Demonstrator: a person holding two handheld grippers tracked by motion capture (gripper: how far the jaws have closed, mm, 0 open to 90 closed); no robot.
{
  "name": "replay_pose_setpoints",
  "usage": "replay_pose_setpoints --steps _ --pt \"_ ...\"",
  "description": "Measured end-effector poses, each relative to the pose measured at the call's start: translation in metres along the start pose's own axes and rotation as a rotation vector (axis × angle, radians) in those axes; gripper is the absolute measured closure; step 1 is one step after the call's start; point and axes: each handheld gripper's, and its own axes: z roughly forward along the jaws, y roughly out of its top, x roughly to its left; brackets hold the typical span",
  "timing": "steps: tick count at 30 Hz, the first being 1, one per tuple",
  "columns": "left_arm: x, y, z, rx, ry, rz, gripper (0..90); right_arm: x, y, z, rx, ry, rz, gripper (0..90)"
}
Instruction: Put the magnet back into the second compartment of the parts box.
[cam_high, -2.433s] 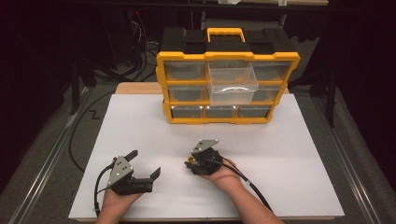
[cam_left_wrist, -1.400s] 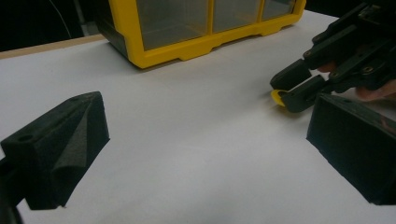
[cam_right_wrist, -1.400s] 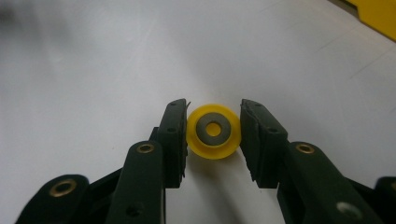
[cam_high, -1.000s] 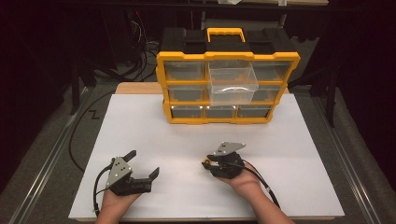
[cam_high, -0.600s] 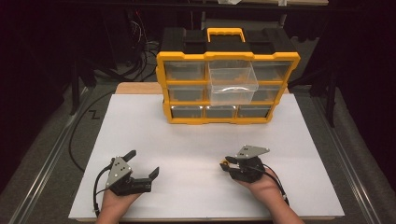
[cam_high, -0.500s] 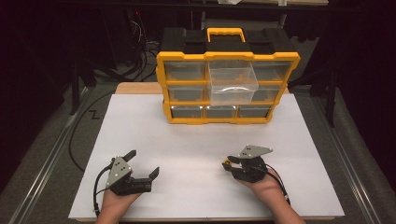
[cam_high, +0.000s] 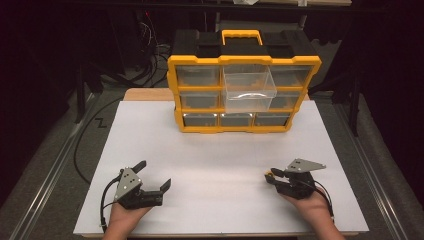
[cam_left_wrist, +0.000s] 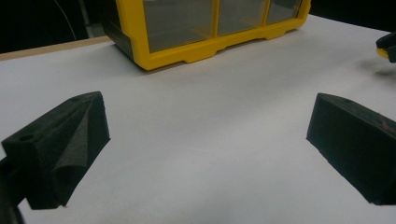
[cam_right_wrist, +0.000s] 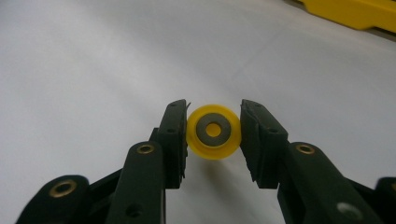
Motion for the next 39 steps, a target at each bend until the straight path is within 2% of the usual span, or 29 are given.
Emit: replay_pose_setpoints --steps 4,8,10,13,16,19,22,25,27,28,29,33,36,39 --pt "0.001 0.000 0.001 -0.003 0.000 -0.008 0.4 -0.010 -0.010 -0.010 0.002 -0.020 0.025 64.8" --pt "0.001 0.000 0.002 -0.003 0.002 -0.010 0.4 -0.011 -0.008 -0.009 0.009 -0.027 0.035 64.7" --pt "0.001 0.000 0.002 -0.002 0.003 -0.009 0.4 -0.011 -0.008 -0.008 0.014 -0.021 0.024 64.7" --pt "0.002 0.000 0.001 0.008 0.003 -0.022 0.4 -0.011 -0.007 -0.008 0.022 -0.015 0.035 64.7" --pt "0.001 0.000 0.001 0.012 0.012 -0.011 0.4 -0.010 -0.004 -0.007 0.023 -0.011 0.029 64.7" --pt "0.001 0.000 0.000 0.009 0.009 -0.021 0.4 -0.008 0.000 -0.005 0.049 -0.007 0.018 64.7" --pt "0.002 0.000 0.001 0.016 0.007 -0.025 0.4 -0.007 0.008 -0.002 0.097 0.004 0.023 64.8" --pt "0.002 0.000 0.001 0.011 0.006 -0.025 0.4 -0.007 0.012 -0.001 0.117 0.011 0.025 64.7" --pt "0.001 0.000 0.001 0.016 0.006 -0.023 0.4 -0.008 0.017 0.001 0.161 0.024 0.024 64.8" --pt "0.001 0.000 0.002 0.022 0.004 -0.019 0.4 -0.008 0.017 0.001 0.161 0.024 0.024 64.8" --pt "0.000 0.000 0.003 0.034 -0.006 -0.022 0.4 -0.009 0.020 0.001 0.187 0.030 0.016 64.8" --pt "-0.001 0.000 0.004 0.043 -0.011 -0.013 0.4 -0.011 0.024 0.001 0.221 0.043 0.011 64.8" --pt "-0.002 0.001 0.004 0.041 -0.011 -0.007 0.4 -0.011 0.028 0.002 0.269 0.046 -0.017 64.8" --pt "-0.002 0.001 0.004 0.040 -0.012 -0.007 0.4 -0.010 0.029 0.001 0.279 0.053 -0.023 64.8"
